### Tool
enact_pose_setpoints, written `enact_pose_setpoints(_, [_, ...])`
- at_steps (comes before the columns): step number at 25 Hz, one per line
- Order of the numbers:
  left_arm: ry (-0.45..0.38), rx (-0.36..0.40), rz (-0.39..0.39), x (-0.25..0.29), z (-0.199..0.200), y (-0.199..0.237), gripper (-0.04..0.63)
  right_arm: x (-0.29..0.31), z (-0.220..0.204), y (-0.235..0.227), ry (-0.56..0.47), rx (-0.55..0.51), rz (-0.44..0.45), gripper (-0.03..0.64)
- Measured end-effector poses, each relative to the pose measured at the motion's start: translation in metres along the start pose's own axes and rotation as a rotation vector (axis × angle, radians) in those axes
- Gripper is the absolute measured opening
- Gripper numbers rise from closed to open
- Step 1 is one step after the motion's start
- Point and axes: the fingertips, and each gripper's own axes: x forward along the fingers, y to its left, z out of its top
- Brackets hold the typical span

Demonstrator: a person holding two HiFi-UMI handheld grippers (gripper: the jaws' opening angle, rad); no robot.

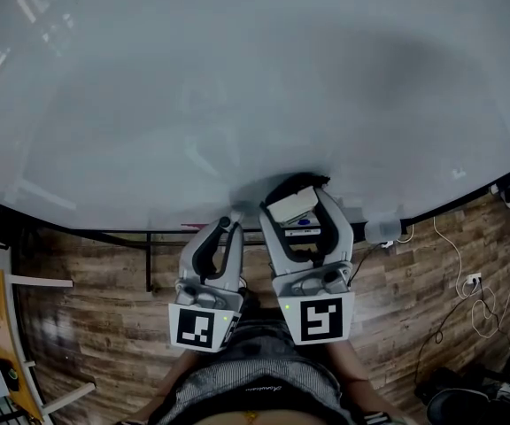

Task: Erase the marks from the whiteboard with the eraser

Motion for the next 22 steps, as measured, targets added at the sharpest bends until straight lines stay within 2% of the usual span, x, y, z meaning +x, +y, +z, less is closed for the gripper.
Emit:
enact_pose_setpoints(5, [0.003, 0.010, 0.011, 0.000, 0.000, 0.001, 0.071, -0.005, -0.034, 0.006, 0.090, -0.011, 0.024, 0.259])
enact_pose_setpoints(10, [0.003, 0.015, 0.017, -0.001, 0.000, 0.000, 0.071, -0.004, -0.037, 0.006, 0.123, -0.013, 0.032, 0.259])
enact_pose_setpoints(16, [-0.038, 0.032, 0.018, -0.005, 0.008, 0.000, 0.071, 0.006, 0.013, -0.003, 0.045, -0.007, 0.030, 0.259])
enact_pose_setpoints(22, [-0.025, 0.013, 0.043, -0.007, 0.006, 0.002, 0.071, 0.008, 0.022, -0.006, -0.002, -0.019, 0.027, 0.259])
